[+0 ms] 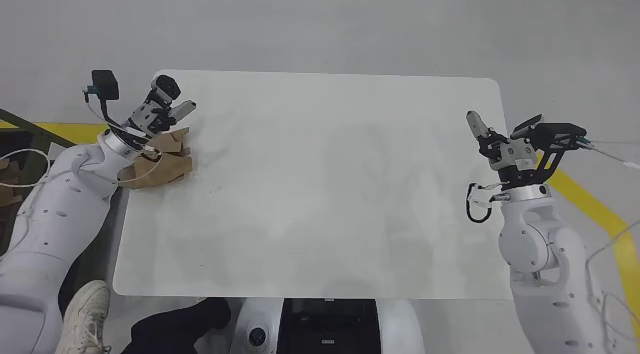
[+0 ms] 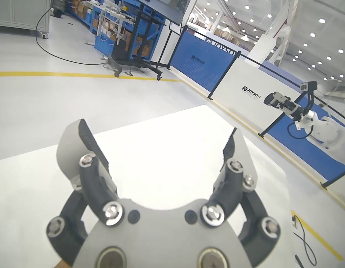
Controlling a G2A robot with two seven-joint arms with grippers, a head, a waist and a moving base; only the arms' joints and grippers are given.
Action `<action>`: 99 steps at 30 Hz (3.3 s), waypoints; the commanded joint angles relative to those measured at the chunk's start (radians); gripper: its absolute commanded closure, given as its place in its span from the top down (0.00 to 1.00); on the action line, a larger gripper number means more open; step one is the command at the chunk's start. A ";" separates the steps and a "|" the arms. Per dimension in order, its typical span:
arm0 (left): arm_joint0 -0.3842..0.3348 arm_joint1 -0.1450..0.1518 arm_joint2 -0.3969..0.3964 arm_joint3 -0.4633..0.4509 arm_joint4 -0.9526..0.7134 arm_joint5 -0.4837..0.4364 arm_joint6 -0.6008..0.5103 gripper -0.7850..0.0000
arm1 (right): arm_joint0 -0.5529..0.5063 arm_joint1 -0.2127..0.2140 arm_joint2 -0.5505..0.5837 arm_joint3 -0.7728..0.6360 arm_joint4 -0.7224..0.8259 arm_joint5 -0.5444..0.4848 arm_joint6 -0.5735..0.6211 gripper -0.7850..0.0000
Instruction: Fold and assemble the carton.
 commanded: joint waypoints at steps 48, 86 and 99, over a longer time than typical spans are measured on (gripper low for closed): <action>-0.008 0.029 -0.216 0.521 -0.495 0.000 -0.523 1.00 | 0.000 0.000 0.000 0.000 0.000 0.000 0.000 1.00; 0.016 0.064 -0.316 0.656 -0.538 0.290 -0.641 1.00 | 0.000 0.000 0.000 0.000 0.000 0.000 0.000 1.00; -0.015 0.038 -0.252 0.709 -0.402 0.311 -0.696 1.00 | 0.000 0.000 0.000 0.000 0.000 0.000 0.000 1.00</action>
